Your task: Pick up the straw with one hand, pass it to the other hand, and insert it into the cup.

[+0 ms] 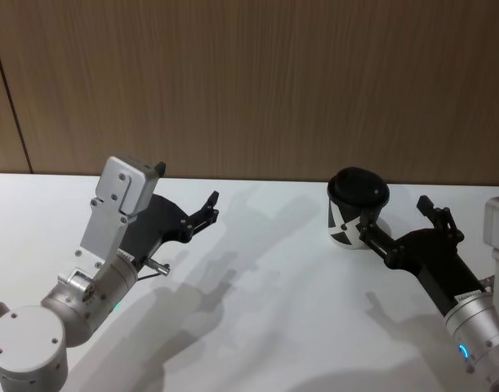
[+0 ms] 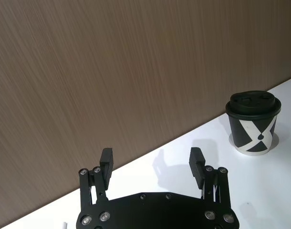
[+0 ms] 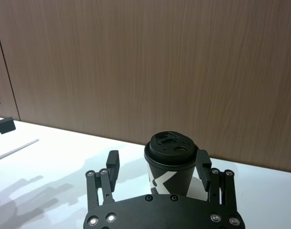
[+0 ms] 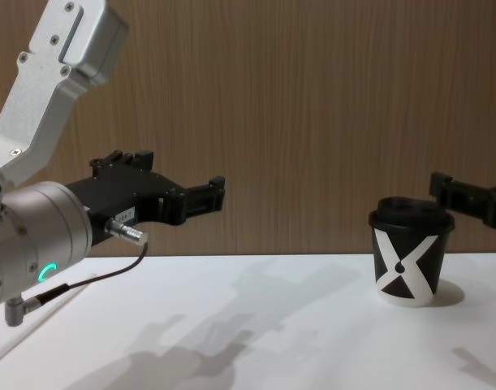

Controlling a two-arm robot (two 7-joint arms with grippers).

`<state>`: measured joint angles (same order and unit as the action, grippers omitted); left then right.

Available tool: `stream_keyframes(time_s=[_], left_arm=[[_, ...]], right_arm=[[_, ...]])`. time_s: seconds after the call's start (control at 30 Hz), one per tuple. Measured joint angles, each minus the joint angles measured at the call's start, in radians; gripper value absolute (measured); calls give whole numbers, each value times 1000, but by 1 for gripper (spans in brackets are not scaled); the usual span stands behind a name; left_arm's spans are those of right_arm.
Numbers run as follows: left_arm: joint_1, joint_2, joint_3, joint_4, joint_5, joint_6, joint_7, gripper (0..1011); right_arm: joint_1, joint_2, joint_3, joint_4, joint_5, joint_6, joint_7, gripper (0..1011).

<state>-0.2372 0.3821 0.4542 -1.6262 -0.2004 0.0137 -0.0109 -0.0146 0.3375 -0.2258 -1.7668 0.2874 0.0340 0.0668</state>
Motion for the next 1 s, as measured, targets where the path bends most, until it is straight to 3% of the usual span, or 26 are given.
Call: stream_keyframes(time_s=[1.0], left_arm=[[0,0,0,0,0,0,0,1003]], right_arm=[[0,0,0,0,0,0,0,1001]])
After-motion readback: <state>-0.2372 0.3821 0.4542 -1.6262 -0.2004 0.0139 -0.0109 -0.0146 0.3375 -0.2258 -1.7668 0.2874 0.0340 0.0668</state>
